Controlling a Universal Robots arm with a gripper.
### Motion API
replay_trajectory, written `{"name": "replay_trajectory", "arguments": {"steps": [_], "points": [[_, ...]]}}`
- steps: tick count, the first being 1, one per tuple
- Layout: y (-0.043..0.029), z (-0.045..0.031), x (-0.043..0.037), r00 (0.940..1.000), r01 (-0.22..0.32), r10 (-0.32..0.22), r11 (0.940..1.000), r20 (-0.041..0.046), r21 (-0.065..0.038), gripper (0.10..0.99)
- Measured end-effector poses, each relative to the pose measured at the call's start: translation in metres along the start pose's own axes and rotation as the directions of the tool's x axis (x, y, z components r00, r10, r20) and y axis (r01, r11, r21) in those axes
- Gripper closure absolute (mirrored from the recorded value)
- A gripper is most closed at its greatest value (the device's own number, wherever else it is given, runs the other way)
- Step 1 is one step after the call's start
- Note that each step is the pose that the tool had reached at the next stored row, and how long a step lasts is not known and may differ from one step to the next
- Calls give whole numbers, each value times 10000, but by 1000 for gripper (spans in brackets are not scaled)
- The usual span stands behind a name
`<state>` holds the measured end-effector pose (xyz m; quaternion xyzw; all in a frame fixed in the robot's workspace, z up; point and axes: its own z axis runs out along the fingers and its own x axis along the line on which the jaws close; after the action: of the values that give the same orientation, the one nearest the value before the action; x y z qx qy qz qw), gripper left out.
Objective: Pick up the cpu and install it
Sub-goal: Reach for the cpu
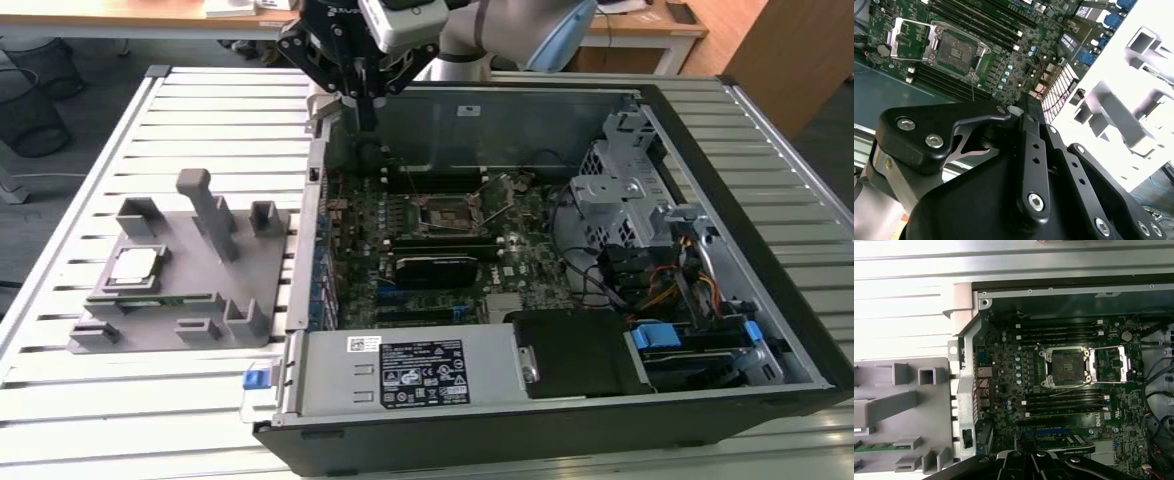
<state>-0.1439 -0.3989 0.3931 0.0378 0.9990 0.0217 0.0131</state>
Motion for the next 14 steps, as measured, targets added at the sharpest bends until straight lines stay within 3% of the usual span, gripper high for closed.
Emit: {"name": "replay_trajectory", "arguments": {"steps": [14], "points": [[-15, 6, 186, 10000, -1, 1, 10000, -5, 1, 980]]}}
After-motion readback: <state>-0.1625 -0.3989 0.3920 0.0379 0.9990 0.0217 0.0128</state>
